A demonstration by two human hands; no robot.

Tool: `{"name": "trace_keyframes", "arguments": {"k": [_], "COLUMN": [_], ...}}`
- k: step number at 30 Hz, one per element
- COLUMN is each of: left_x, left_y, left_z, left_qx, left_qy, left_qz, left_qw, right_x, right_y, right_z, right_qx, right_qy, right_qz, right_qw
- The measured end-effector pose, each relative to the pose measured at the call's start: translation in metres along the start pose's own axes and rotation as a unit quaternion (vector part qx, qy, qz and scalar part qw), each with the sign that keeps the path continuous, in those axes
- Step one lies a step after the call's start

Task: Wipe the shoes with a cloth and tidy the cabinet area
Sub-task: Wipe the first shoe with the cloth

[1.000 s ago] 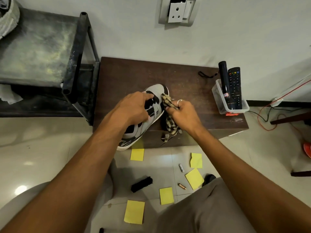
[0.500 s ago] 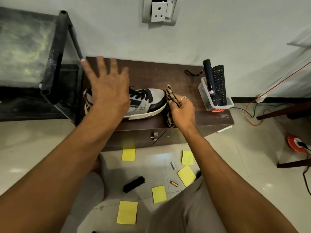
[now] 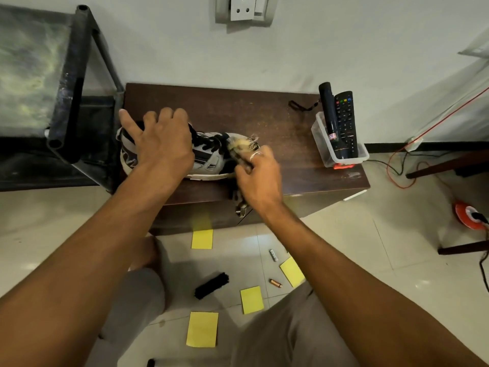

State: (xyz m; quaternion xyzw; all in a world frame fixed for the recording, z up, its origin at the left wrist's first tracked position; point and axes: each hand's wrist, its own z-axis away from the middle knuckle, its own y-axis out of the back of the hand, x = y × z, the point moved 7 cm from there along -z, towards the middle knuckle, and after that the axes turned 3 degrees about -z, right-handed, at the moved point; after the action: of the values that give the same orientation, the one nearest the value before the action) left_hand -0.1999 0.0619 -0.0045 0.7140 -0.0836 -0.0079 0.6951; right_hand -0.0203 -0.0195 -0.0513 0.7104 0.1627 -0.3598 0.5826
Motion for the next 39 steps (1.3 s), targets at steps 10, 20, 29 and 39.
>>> {"name": "trace_keyframes", "arguments": {"k": [10, 20, 29, 39], "left_x": [-0.003, -0.002, 0.024, 0.028], "left_y": [-0.001, 0.020, -0.028, -0.034], "left_z": [-0.001, -0.004, 0.012, 0.009], "left_qx": [-0.003, 0.068, -0.068, -0.074], "left_qy": [-0.042, -0.182, -0.183, -0.177], "left_qz": [0.026, 0.034, -0.125, -0.167], "left_qw": [0.999, 0.980, 0.973, 0.967], "right_x": [0.009, 0.051, 0.026, 0.002], "right_y": [0.016, 0.050, 0.013, 0.003], "right_z": [-0.009, -0.020, -0.008, -0.034], "right_qx": [0.013, -0.002, -0.121, -0.181], "right_qy": [0.028, -0.093, -0.067, -0.028], "right_qz": [0.090, -0.146, -0.123, -0.029], "right_qw": [0.995, 0.985, 0.983, 0.983]}}
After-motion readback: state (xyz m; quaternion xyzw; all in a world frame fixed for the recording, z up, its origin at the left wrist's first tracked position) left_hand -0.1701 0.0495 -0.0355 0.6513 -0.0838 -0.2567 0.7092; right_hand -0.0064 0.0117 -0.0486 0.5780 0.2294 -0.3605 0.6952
